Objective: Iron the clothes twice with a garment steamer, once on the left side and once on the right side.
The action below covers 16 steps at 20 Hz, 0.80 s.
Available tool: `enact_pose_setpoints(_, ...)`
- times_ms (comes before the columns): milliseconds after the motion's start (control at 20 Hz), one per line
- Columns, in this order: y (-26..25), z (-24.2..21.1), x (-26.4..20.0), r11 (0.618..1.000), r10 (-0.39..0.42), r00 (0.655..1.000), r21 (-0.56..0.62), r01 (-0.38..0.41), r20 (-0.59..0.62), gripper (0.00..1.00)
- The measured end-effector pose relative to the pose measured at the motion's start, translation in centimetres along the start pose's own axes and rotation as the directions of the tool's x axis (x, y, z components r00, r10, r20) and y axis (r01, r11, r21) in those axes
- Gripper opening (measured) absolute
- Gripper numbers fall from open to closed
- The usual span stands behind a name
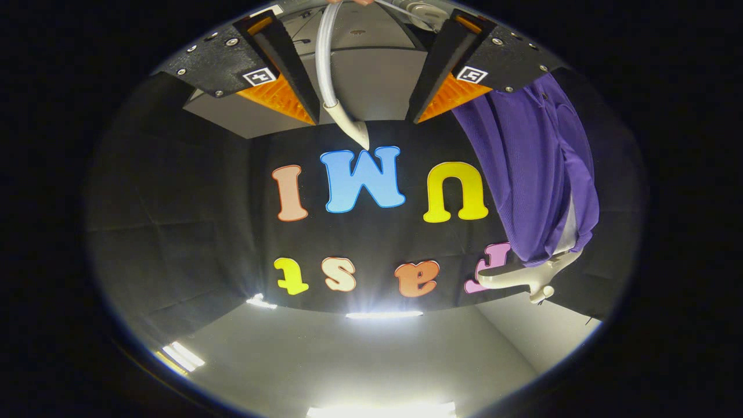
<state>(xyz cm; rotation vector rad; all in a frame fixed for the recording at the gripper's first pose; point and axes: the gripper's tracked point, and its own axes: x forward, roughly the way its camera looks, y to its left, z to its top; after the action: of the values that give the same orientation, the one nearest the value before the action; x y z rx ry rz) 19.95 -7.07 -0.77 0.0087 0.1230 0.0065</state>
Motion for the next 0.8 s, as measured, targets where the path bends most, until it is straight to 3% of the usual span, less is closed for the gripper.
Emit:
enact_pose_setpoints(450,-4.2,-2.4,10.9,0.996,0.086,0.990,0.049,-0.081,-0.116,0.96)
enact_pose_setpoints(800,-5.1,-4.5,17.5,0.952,0.221,0.944,0.262,-0.156,-0.244,0.95)
